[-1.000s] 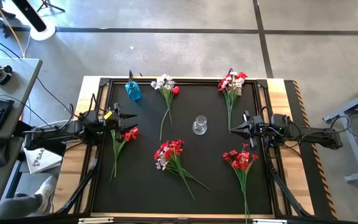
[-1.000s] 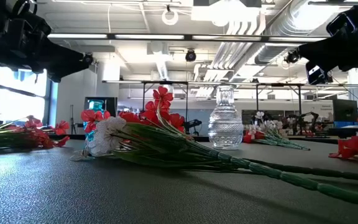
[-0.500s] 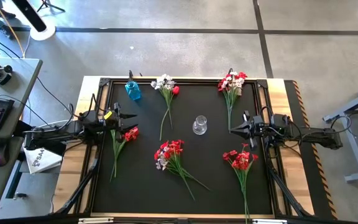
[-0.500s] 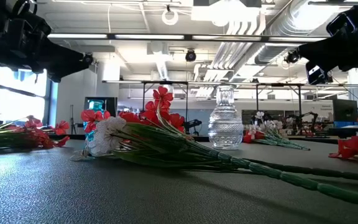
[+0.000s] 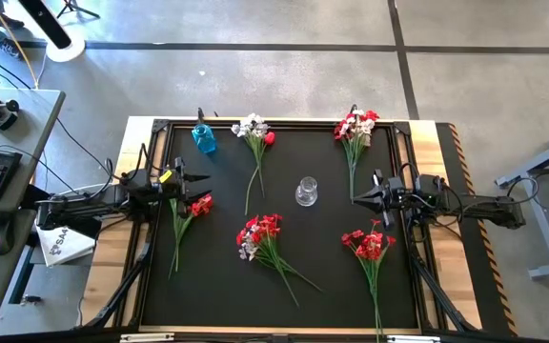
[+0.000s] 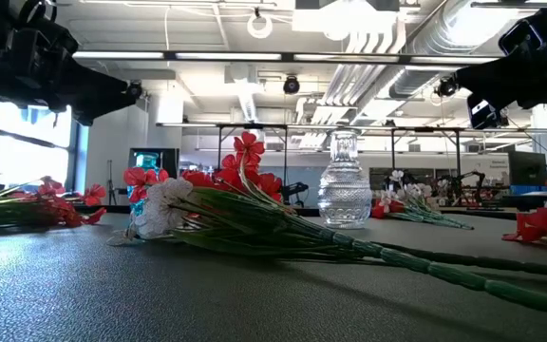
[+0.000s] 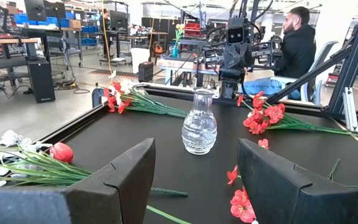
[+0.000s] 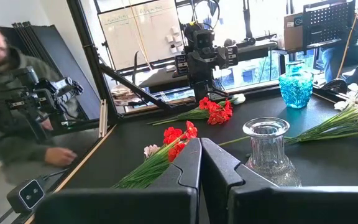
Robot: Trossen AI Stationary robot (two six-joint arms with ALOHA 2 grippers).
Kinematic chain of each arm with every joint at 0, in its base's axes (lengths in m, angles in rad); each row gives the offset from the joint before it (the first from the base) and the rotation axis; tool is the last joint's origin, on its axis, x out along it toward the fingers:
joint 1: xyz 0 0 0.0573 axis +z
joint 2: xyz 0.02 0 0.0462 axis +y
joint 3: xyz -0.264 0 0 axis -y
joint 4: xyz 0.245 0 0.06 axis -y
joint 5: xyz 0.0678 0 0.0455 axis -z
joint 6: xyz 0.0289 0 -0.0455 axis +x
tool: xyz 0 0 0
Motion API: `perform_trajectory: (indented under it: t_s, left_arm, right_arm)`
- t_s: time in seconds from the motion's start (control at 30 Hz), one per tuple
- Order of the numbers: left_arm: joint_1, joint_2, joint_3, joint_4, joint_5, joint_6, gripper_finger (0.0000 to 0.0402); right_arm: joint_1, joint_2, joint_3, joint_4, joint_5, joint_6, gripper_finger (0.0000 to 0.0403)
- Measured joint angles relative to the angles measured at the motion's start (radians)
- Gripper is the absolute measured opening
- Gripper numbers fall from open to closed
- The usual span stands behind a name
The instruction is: Sort flowers into vase by color
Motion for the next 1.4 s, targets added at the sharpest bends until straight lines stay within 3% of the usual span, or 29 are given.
perform_trajectory:
  t_s: [0.63, 0.73, 0.83, 0.97, 1.17, 1.4]
  left_arm:
    - [0.0, 0.0, 0.0, 0.0, 0.0, -0.006, 0.0211]
    - [0.0, 0.0, 0.0, 0.017, 0.0, -0.091, 0.0211]
    - [0.0, 0.001, 0.0, 0.029, -0.001, -0.269, 0.0211]
    - [-0.015, 0.029, 0.0, 0.149, -0.013, -0.381, 0.0211]
    - [-0.103, 0.151, 0.002, 0.407, -0.21, -0.276, 0.0211]
    - [-0.155, 0.386, 0.04, 0.42, -0.465, -0.167, 0.0211]
  right_arm:
    - [0.0, 0.0, 0.0, 0.0, 0.0, 0.0, 0.0]
    - [0.0, 0.0, 0.0, 0.0, 0.0, 0.0, 0.0]
    - [0.0, 0.0, 0.0, 0.0, 0.0, 0.0, 0.0]
    - [0.0, 0.0, 0.0, 0.0, 0.0, 0.0, 0.0]
    - [0.0, 0.0, 0.0, 0.0, 0.0, 0.0, 0.0]
    - [0.0, 0.0, 0.0, 0.0, 0.0, 0.0, 0.0]
